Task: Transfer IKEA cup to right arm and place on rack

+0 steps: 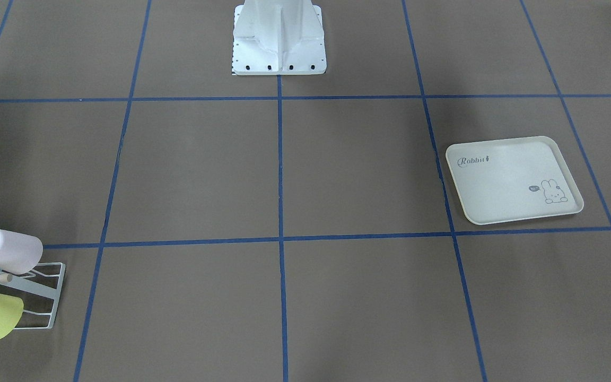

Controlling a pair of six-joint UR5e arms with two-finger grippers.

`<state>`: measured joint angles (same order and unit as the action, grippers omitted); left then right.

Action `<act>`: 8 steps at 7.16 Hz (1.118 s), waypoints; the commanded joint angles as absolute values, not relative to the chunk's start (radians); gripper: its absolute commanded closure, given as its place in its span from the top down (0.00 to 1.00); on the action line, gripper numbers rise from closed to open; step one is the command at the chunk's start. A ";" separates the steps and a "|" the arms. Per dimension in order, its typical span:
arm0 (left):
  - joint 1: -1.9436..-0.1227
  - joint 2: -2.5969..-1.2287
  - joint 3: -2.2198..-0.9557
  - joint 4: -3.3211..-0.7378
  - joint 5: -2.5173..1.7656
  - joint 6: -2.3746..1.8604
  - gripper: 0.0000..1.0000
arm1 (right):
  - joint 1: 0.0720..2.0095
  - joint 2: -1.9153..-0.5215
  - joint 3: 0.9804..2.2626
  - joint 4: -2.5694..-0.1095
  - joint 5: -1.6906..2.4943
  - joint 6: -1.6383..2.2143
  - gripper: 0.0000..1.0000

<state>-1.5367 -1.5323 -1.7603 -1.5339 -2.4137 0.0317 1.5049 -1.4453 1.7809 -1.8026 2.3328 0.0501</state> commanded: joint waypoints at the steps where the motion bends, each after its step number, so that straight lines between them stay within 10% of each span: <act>1: -1.539 -1.523 -1.788 -1.537 -2.411 0.028 1.00 | 1.505 -1.453 1.778 -1.802 2.355 0.042 1.00; 8: -1.540 -1.520 -1.801 -1.532 -2.411 0.025 1.00 | 1.505 -1.446 1.784 -1.802 2.352 0.055 1.00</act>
<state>-1.5403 -1.5202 -1.7998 -1.5323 -2.4107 0.0246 1.5048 -1.4442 1.7820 -1.8014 2.3478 0.0546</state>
